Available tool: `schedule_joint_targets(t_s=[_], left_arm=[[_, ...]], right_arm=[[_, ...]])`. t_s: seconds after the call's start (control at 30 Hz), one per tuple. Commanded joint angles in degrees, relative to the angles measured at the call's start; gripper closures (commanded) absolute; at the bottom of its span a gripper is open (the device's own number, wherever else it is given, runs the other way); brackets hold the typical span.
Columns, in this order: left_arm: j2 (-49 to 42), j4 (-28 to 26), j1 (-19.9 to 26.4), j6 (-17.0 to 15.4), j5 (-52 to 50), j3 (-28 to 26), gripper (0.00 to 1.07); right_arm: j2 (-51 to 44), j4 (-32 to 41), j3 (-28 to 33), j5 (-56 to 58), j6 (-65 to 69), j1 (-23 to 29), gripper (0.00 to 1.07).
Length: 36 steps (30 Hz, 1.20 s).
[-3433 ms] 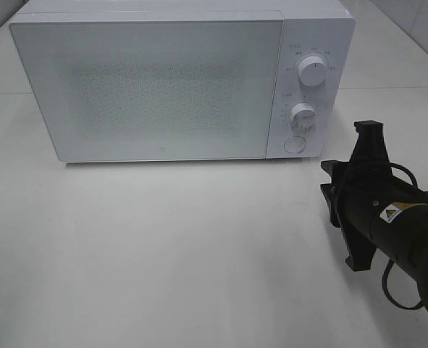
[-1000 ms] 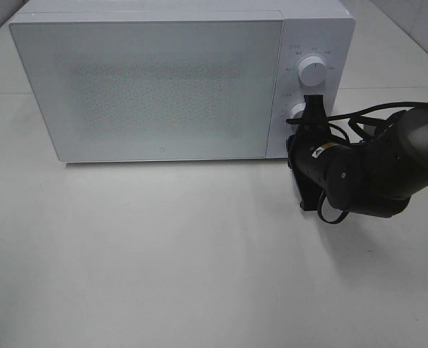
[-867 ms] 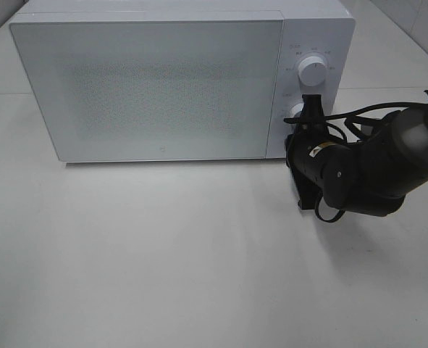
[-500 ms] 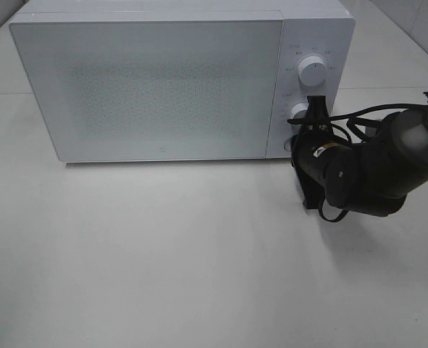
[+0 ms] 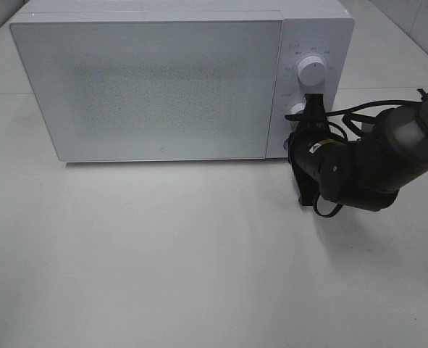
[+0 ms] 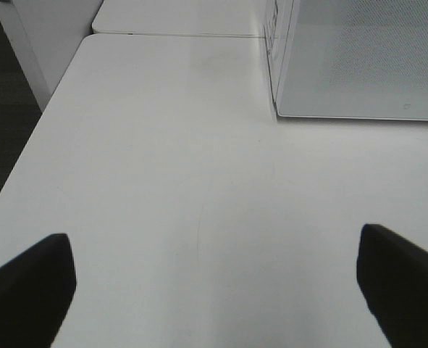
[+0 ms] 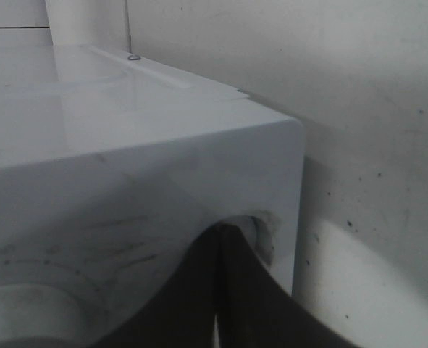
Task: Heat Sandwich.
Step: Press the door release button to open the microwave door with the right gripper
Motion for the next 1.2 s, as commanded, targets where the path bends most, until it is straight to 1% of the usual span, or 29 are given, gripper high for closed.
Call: schedule_joint_targets(t_s=[0.03,0.17,0.4,0.77,1.2], left_arm=[[-1.32,-0.17,0.23,0.00,-0.57,0.29,0.05],[-1.32,-0.17,0.23,0.00,-0.57,0.29,0.05],[-1.32,-0.17,0.23,0.00,-0.57,0.29,0.05],[-1.32,-0.17,0.23,0.00,-0.57,0.29,0.05],[-1.32,-0.17,0.23,0.00,-0.57,0.29,0.05]], right_arm=[[0.00,-4.13,-4.87,-16.56,-1.38,-1.15,1.07],[0.80,-5.67,-6.30,-16.62,-1.38,-1.43,1.07],[1.03,-5.96,-6.30,-16.10,-0.97,-1.78,1.07],[1.03,-6.59,-6.07,-10.14,-0.23,-1.78,1.05],[1.03,-7.28,-5.39,-8.65,-0.23,-1.78,1.06]])
